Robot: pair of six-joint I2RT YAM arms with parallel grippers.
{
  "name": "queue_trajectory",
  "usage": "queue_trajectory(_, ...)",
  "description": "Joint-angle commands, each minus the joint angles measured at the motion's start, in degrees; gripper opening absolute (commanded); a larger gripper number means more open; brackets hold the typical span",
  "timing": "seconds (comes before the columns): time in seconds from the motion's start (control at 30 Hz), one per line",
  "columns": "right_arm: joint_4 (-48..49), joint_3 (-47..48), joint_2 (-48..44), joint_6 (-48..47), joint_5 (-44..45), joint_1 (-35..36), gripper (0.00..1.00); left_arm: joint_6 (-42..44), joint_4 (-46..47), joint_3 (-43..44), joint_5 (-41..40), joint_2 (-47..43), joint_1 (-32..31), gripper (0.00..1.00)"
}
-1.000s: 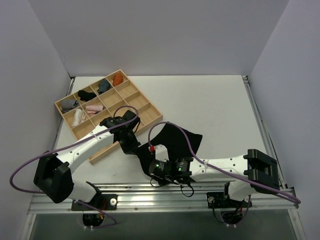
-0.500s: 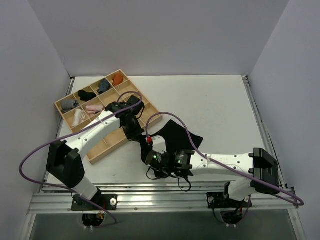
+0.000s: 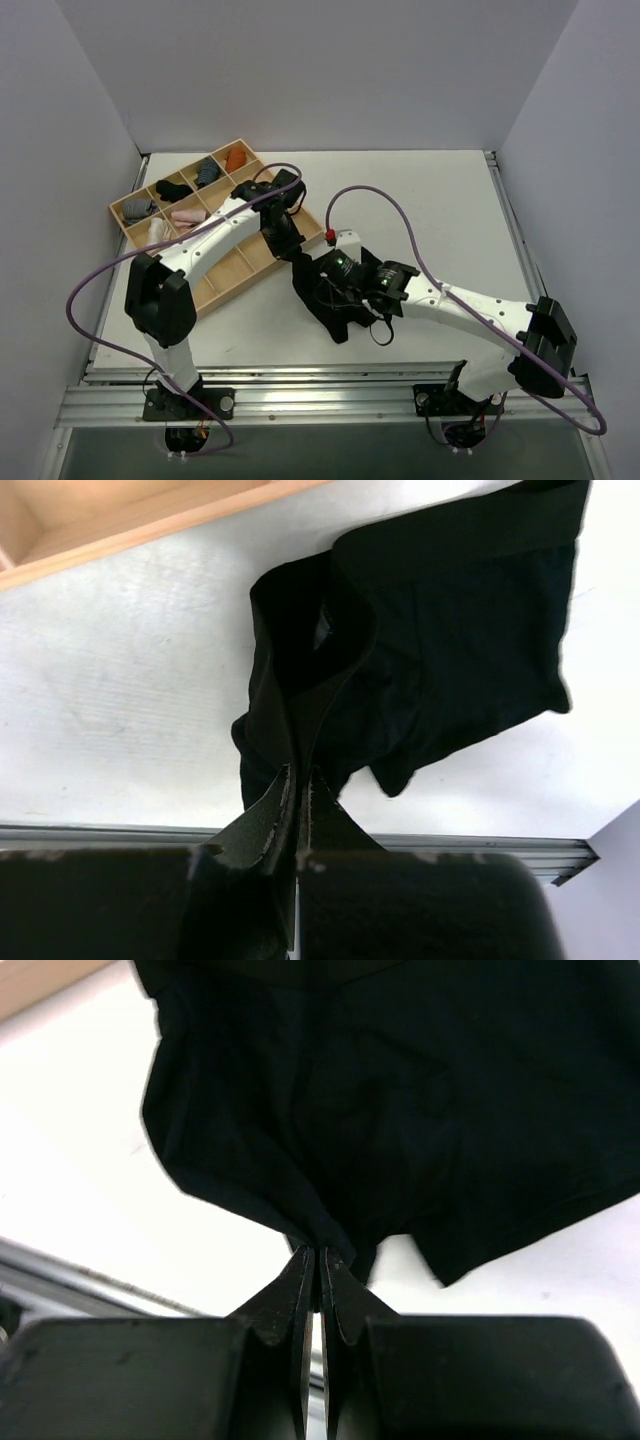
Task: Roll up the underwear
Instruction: Fold the underwear
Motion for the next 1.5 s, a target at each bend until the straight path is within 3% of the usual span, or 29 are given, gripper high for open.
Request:
queue_trajectory(0.0, -1.3, 1.4, -2.2, -3.5, 0.0, -3.4, 0.0, -2.0, -2.6, 7.1, 0.8, 3.4, 0.3, 0.02)
queue_trajectory(0.33, -1.3, 2.7, -2.4, -5.4, -0.6, -11.0, 0.0, -1.7, -7.0, 23.4, 0.8, 13.6, 0.2, 0.02)
queue_trajectory(0.77, 2.0, -0.8, -4.0, -3.9, 2.0, -18.9, 0.0, 0.0, -6.4, 43.9, 7.9, 28.4, -0.2, 0.02)
queue_trajectory(1.1, 5.8, -6.9, -5.0, -2.6, 0.8, -24.0, 0.0, -1.6, 5.4, 46.2, 12.2, 33.3, -2.7, 0.02)
queue_trajectory(1.47, 6.0, -6.8, -2.7, -1.4, 1.1, -32.6, 0.0, -7.1, 18.8, 46.1, 14.7, 37.3, -3.8, 0.02)
